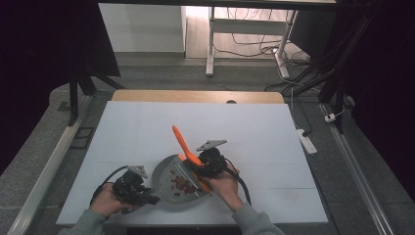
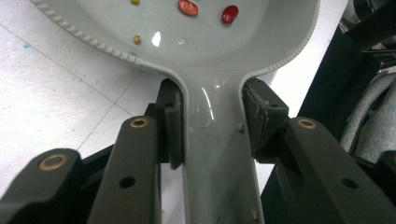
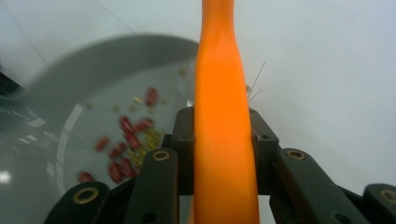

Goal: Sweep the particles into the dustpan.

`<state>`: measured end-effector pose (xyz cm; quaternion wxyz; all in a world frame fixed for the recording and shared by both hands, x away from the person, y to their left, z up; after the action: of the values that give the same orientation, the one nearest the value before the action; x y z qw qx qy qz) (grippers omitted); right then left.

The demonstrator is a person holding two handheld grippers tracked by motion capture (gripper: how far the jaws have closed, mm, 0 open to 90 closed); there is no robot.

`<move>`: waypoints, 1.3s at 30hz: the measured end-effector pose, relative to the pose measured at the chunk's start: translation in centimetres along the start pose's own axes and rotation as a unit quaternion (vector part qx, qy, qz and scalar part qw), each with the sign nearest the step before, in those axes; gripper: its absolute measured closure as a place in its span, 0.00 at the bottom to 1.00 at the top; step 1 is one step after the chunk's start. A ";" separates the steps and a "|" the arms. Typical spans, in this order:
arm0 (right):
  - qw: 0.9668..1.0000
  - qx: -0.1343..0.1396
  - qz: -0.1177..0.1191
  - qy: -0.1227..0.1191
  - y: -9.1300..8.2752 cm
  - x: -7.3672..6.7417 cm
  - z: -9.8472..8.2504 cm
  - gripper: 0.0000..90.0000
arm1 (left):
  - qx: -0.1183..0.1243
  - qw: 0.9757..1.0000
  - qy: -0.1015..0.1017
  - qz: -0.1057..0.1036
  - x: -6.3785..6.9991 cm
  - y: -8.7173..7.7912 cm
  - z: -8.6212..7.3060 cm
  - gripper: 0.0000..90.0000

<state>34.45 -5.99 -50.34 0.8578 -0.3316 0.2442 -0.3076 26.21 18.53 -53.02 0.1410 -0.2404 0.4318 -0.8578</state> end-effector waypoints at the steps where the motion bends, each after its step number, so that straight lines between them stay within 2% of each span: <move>1: 1.000 -0.002 0.019 -0.004 0.3 -0.7 0.3 0.78 | 0.000 1.000 0.000 0.000 0.0 0.0 0.0 0.69; 5: 0.999 -0.011 0.043 -0.019 0.6 -1.8 0.6 0.78 | 0.002 1.000 -0.001 0.000 0.0 0.0 0.0 0.69; 8: 0.999 0.015 0.042 -0.015 -0.2 -1.3 1.4 0.78 | 0.005 1.000 -0.001 0.000 -0.1 0.0 -0.1 0.69; 12: 0.999 0.038 0.016 0.002 -1.2 0.9 2.3 0.78 | 0.010 1.000 -0.002 -0.001 -0.3 -0.1 -0.3 0.69; 13: 0.999 0.038 0.016 0.002 -1.2 0.9 2.3 0.78 | 0.010 1.000 -0.003 -0.001 -0.3 -0.1 -0.4 0.69; 14: 0.999 0.039 0.000 0.009 -1.2 2.2 2.6 0.78 | 0.010 1.000 -0.002 -0.002 -0.3 -0.2 -0.5 0.69; 15: 0.999 0.039 0.000 0.009 -1.2 2.2 2.6 0.78 | 0.011 1.000 -0.002 -0.003 -0.3 -0.3 -0.7 0.69; 16: 0.999 0.036 -0.014 0.017 -0.9 3.3 2.8 0.78 | 0.010 1.000 -0.001 -0.003 -0.3 -0.3 -0.8 0.69; 17: 0.999 0.036 -0.014 0.017 -0.9 3.3 2.8 0.78 | 0.010 1.000 -0.002 -0.003 -0.4 -0.4 -0.9 0.69; 19: 0.999 0.030 -0.034 0.024 0.0 4.7 3.2 0.78 | 0.010 1.000 -0.001 -0.003 -0.4 -0.6 -1.0 0.69; 23: 0.999 0.016 -0.048 0.018 1.3 5.5 3.9 0.78 | 0.010 1.000 -0.005 -0.002 -0.6 -0.6 -0.9 0.69; 25: 0.999 -0.004 -0.051 0.017 2.4 5.6 4.3 0.78 | 0.008 1.000 -0.005 -0.001 -0.6 -0.6 -0.8 0.69; 27: 0.999 -0.009 -0.050 0.011 3.1 5.3 4.7 0.78 | 0.009 1.000 -0.005 -0.001 -0.6 -0.6 -0.8 0.69; 28: 0.999 -0.024 -0.042 0.005 3.5 4.6 5.0 0.78 | 0.008 1.000 -0.006 -0.002 -0.7 -0.5 -0.8 0.69; 32: 0.999 -0.044 -0.006 -0.022 3.8 2.1 4.5 0.78 | 0.009 1.000 -0.007 -0.002 -0.7 -0.5 -0.8 0.69; 33: 0.999 -0.045 0.003 -0.028 3.8 1.5 4.2 0.78 | 0.008 1.000 -0.007 -0.002 -0.7 -0.5 -0.8 0.69; 34: 0.999 -0.045 0.003 -0.028 3.8 1.5 4.2 0.78 | 0.008 1.000 -0.007 -0.002 -0.7 -0.5 -0.8 0.69; 35: 0.998 -0.039 0.013 -0.040 3.4 0.4 3.9 0.78 | 0.008 1.000 -0.007 -0.002 -0.7 -0.5 -0.8 0.69; 36: 0.998 -0.039 0.040 -0.032 3.0 0.0 3.8 0.78 | 0.008 1.000 -0.007 -0.002 -0.7 -0.5 -0.8 0.69; 37: 0.998 -0.039 0.040 -0.032 3.0 0.0 3.8 0.78 | 0.008 1.000 -0.007 -0.002 -0.7 -0.5 -0.8 0.69; 38: 0.997 -0.037 0.056 -0.030 2.7 -0.4 3.7 0.78 | 0.008 1.000 -0.007 -0.002 -0.7 -0.5 -0.8 0.69; 39: 0.997 -0.025 0.050 -0.046 1.7 -0.8 3.7 0.78 | 0.008 1.000 -0.008 -0.002 -0.7 -0.5 -0.8 0.69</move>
<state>36.86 -2.90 -48.93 0.8737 -0.3542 0.2286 -0.2426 26.33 19.68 -53.28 0.1444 -0.2470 0.4235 -0.8595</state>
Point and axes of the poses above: each handheld gripper's, and its own axes: y roughly forward along the jaws, z roughly out of its top, x roughly to its right, the point moved 2 cm from there along y, roughly forward along the jaws, and after that the axes turned 8 degrees about y, right-handed, at the moved point
